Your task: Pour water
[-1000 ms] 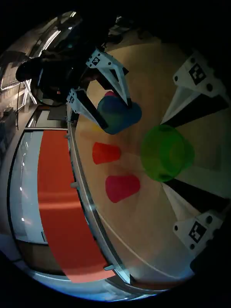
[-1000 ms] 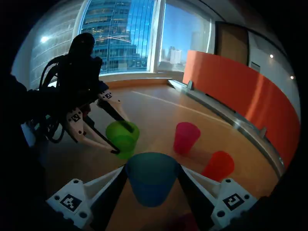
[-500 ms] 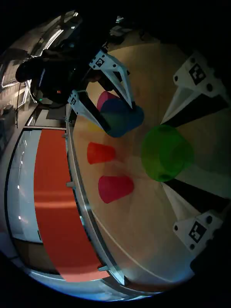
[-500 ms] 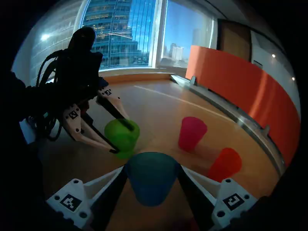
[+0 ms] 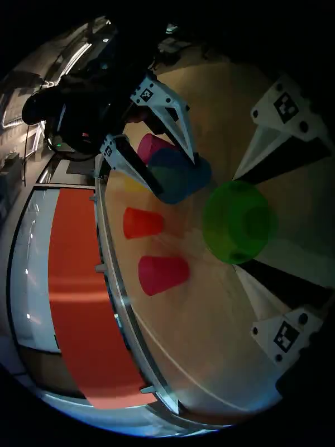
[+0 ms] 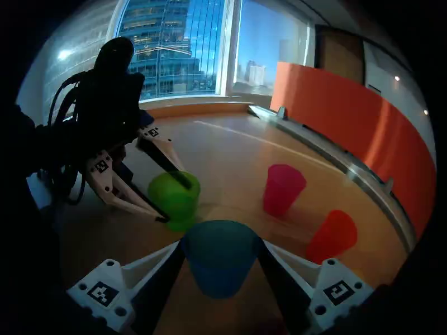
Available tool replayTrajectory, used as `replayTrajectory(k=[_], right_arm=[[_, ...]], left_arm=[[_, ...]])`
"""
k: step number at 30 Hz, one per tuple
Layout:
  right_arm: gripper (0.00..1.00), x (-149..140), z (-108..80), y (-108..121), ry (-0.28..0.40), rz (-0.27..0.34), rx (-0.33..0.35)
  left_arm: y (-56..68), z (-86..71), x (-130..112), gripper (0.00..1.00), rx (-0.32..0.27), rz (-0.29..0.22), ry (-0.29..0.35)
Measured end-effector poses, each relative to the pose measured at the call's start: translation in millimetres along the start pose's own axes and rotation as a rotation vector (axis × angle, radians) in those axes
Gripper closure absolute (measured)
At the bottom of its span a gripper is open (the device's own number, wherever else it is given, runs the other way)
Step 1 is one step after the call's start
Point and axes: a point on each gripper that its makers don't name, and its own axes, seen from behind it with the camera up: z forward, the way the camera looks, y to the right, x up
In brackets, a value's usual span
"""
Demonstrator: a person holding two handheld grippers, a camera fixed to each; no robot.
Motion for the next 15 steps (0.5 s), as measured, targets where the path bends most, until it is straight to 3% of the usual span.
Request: replayTrajectory(k=[15], right_arm=[[0.08, -8.2, 6.7, -4.5, -0.011, 0.004, 0.008]], left_arm=[[-1.8, 1.4, -8.4, 0.09, 0.026, 0.062, -0.050]])
